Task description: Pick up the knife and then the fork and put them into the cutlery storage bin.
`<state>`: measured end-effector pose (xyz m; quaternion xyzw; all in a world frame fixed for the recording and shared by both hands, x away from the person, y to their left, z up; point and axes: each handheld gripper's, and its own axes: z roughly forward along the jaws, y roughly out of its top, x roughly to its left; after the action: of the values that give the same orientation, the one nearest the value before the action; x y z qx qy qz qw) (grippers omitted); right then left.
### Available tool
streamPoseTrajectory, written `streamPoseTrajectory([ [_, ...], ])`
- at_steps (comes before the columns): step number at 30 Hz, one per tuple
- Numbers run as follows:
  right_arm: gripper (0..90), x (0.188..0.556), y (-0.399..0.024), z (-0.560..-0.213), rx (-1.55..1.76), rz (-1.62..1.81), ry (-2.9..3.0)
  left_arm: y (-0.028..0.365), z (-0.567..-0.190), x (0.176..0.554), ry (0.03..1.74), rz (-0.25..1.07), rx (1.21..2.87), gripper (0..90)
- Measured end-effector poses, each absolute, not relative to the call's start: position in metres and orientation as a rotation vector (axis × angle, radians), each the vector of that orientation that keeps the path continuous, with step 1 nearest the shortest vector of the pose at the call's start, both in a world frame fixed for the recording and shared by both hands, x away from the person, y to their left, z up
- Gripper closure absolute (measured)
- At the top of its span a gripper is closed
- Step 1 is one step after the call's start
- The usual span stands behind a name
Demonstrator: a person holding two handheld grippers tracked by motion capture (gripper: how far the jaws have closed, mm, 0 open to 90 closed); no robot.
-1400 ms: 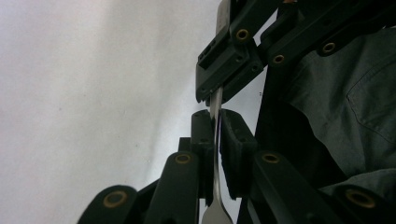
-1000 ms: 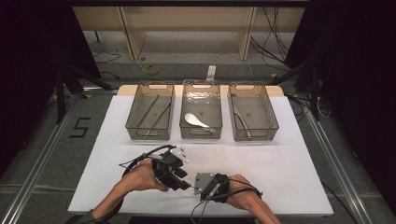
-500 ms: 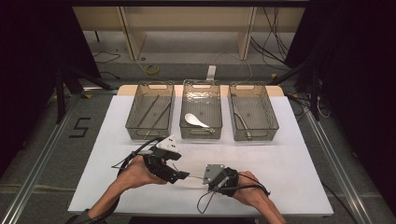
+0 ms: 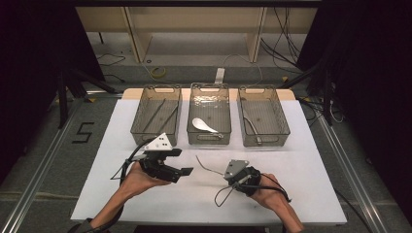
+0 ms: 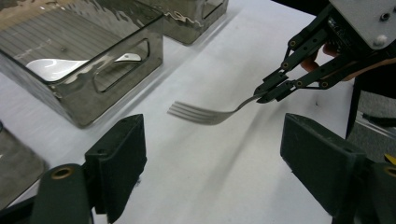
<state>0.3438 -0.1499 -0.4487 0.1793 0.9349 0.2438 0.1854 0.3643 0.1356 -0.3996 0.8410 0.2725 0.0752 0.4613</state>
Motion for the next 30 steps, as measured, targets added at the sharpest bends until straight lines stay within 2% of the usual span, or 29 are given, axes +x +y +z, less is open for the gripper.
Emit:
streamPoseTrajectory([
  [14,87.7,0.352,-0.166,-0.447,0.61,0.688,2.596,0.153,-0.405,0.363,0.73,0.238,1.967,16.8],
  [30,87.7,0.36,-0.18,-0.444,0.691,0.729,2.562,0.171,-0.411,0.357,0.771,0.275,1.898,15.7],
])
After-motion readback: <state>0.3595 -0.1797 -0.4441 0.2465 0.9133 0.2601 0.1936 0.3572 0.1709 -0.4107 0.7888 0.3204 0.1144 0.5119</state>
